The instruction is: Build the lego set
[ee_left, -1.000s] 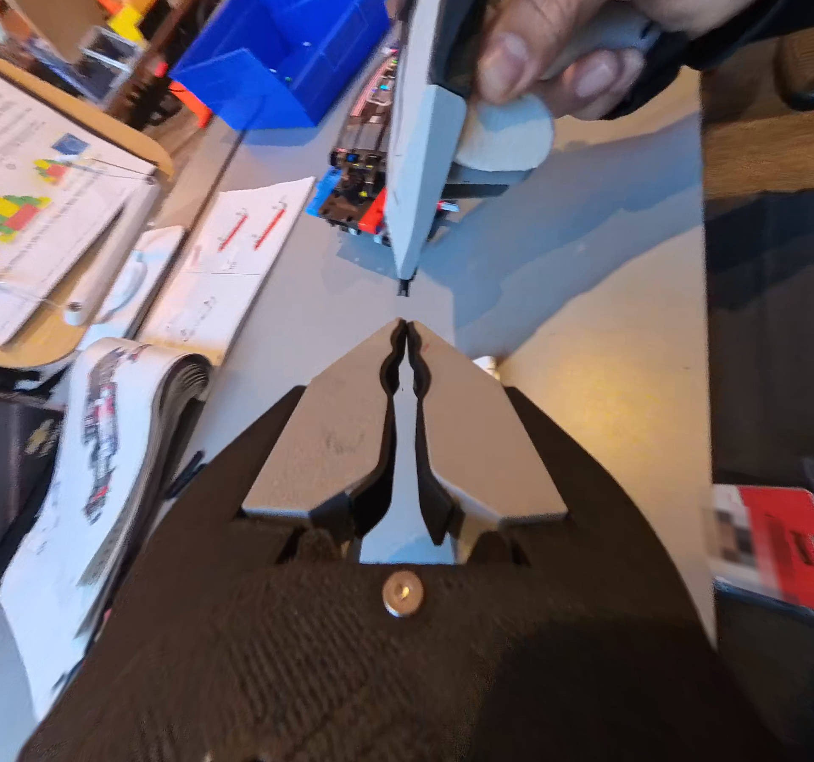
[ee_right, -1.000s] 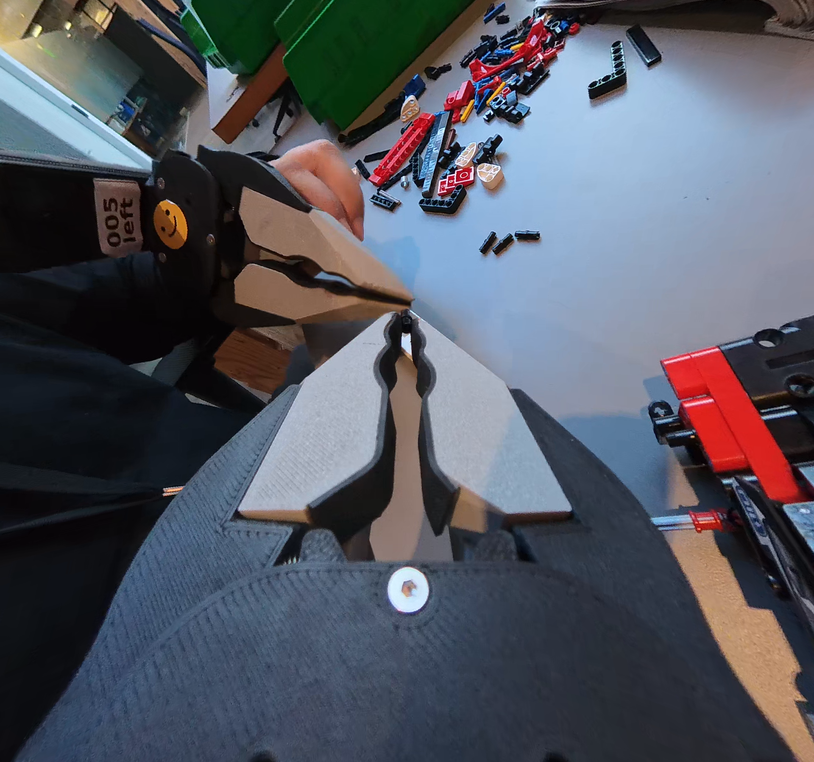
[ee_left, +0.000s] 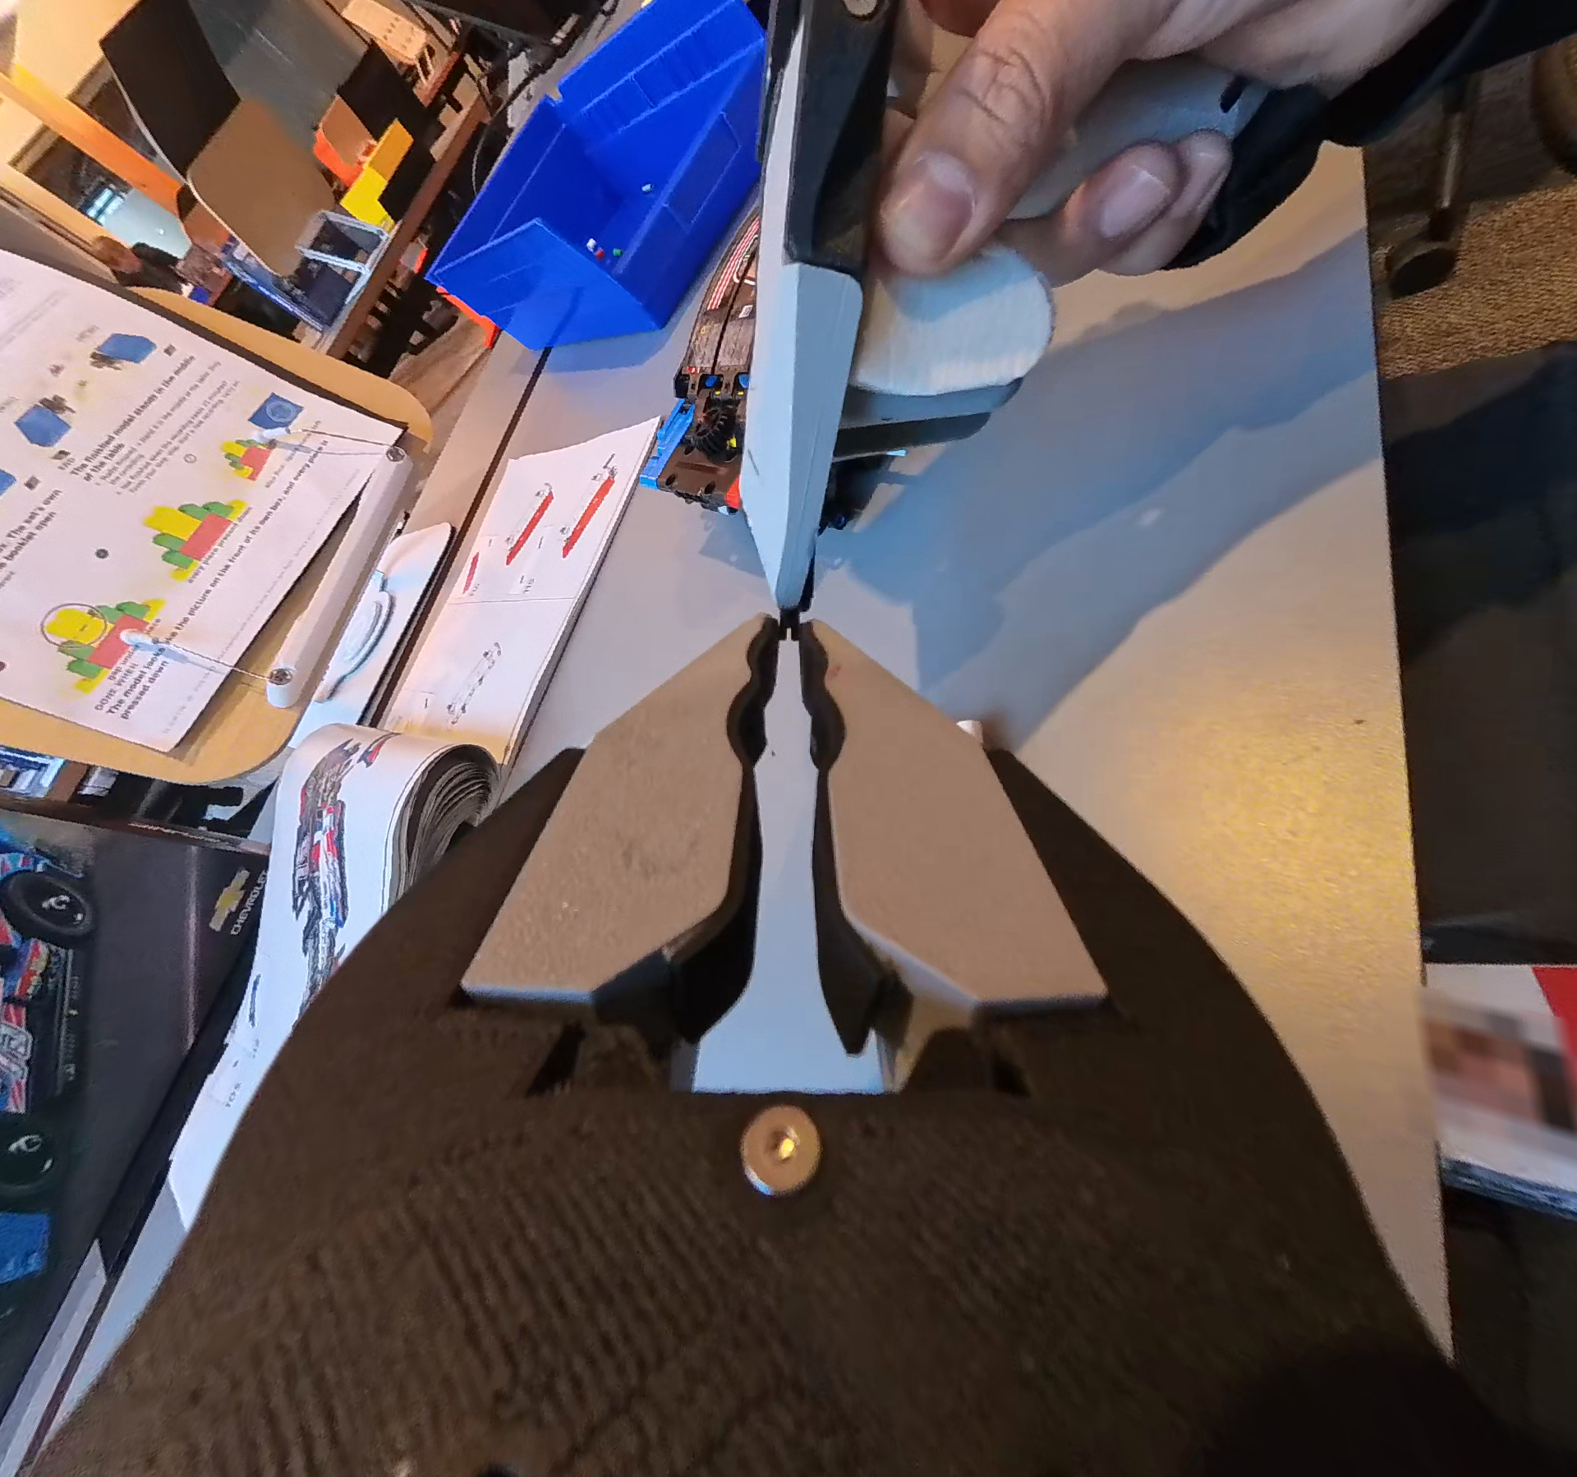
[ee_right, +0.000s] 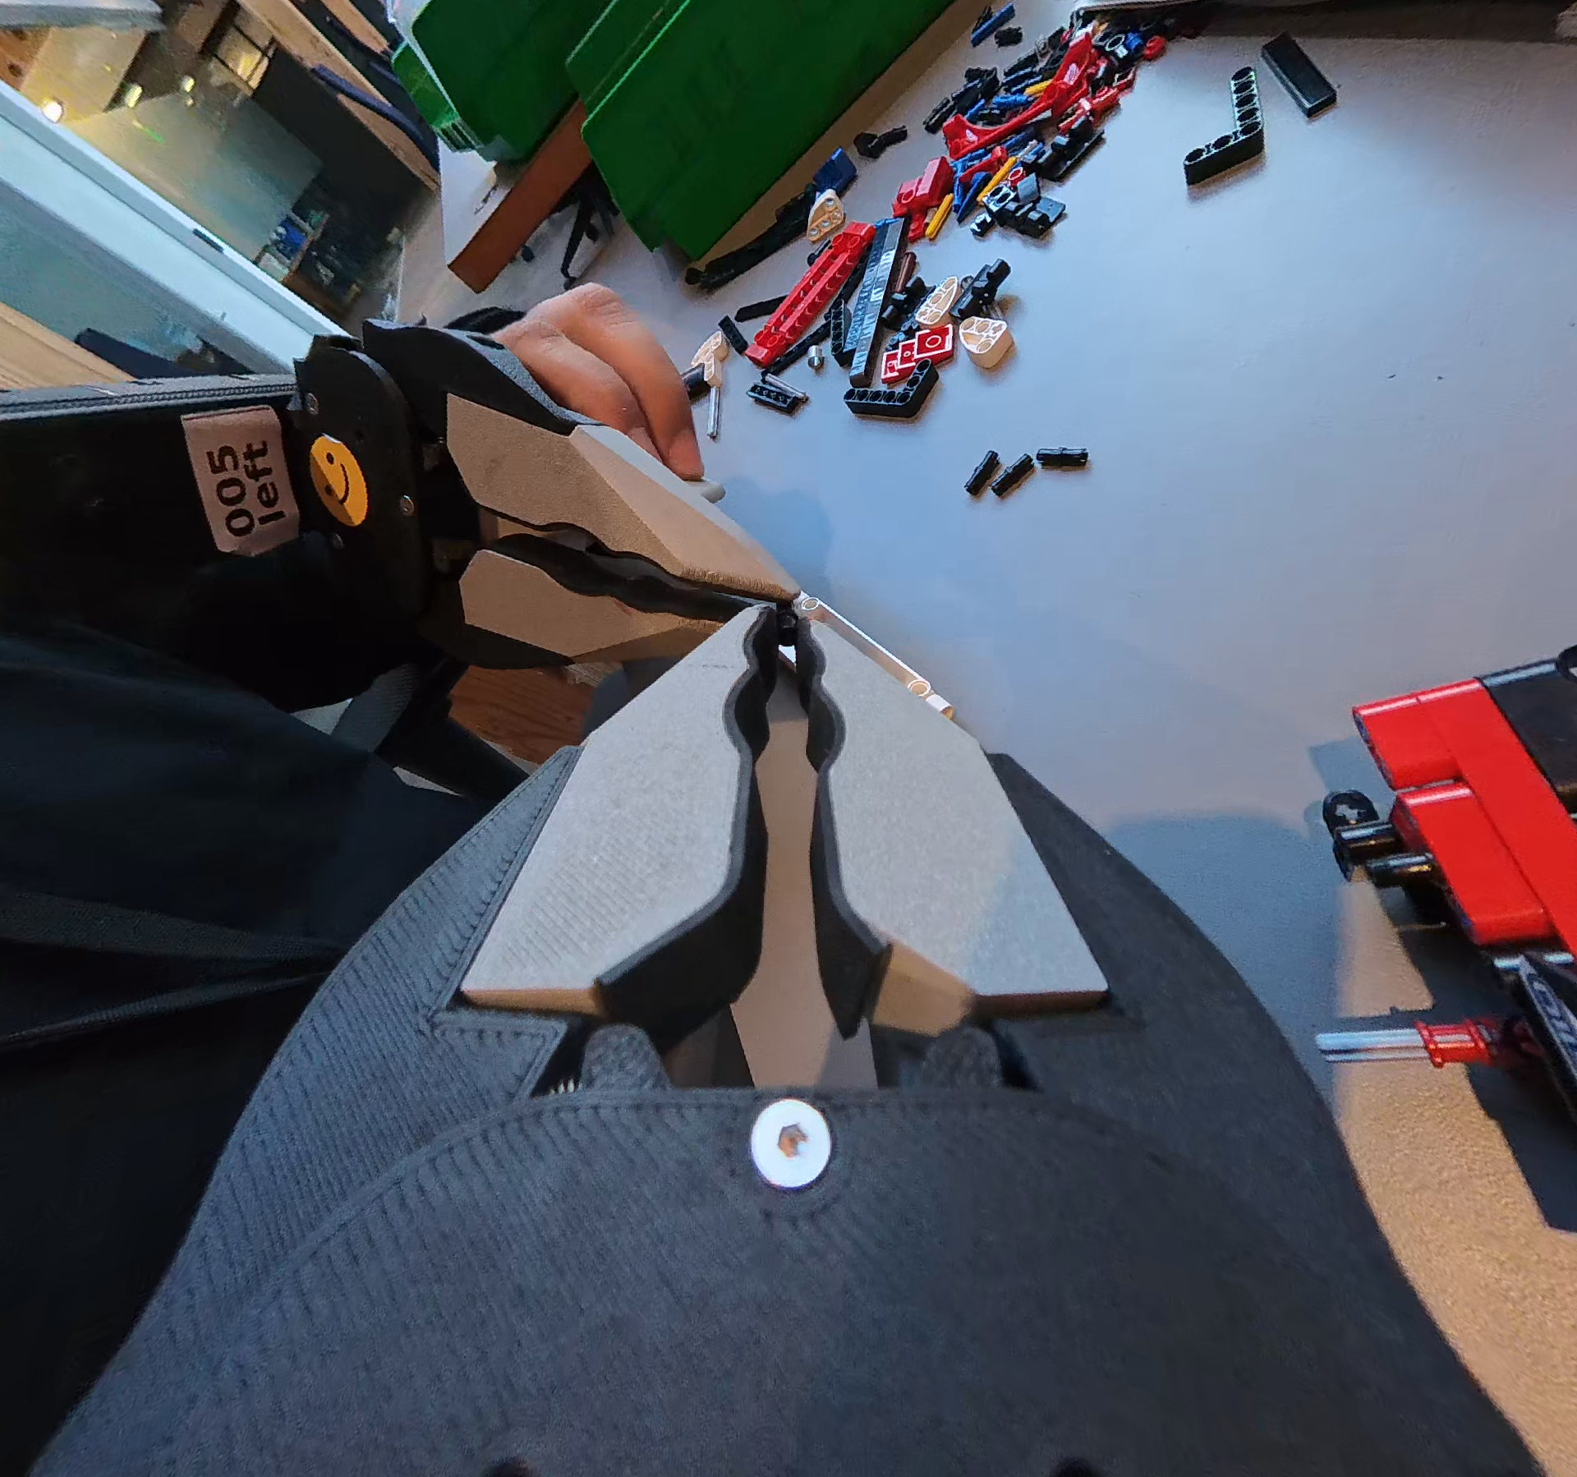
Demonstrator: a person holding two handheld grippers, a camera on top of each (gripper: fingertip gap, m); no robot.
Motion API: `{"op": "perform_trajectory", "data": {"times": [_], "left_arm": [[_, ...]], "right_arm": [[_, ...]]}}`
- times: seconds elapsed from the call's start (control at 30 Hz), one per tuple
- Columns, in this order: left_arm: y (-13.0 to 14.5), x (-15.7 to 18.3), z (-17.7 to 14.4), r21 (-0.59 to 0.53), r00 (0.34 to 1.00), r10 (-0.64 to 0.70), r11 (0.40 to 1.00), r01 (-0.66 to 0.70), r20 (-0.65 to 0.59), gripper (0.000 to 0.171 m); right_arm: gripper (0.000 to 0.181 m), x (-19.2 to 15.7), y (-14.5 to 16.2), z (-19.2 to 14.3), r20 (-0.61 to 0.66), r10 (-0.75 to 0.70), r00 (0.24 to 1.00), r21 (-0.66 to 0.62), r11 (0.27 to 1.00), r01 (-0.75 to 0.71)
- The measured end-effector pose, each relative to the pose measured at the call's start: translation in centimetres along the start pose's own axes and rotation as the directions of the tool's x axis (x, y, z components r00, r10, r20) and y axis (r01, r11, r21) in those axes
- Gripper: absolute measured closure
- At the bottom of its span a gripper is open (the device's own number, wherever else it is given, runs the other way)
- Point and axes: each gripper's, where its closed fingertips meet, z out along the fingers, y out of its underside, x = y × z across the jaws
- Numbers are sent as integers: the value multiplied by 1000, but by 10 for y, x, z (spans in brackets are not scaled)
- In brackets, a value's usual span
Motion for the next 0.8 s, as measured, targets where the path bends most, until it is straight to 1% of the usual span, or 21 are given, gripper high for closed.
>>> {"op": "perform_trajectory", "data": {"times": [0.1,0.27,0.4,0.57,0.8], "left_arm": [[1,-1,1,-10,1000,-25,1000,25,-1,170],[2,-2,0,-14,995,-103,995,103,-16,171],[2,-2,-1,-8,994,-106,994,106,-7,171],[5,1,1,-16,988,-148,989,147,-40,171],[8,1,3,-30,985,-164,986,163,-56,171]], "right_arm": [[180,1,0,0,-3,5,1000,5,1000,-5],[180,1,-1,1,4,17,1000,26,1000,-17],[180,0,-1,1,9,20,1000,33,999,-21],[180,3,1,3,-7,19,1000,33,999,-19],[180,6,1,4,-23,19,1000,45,999,-18]]}}
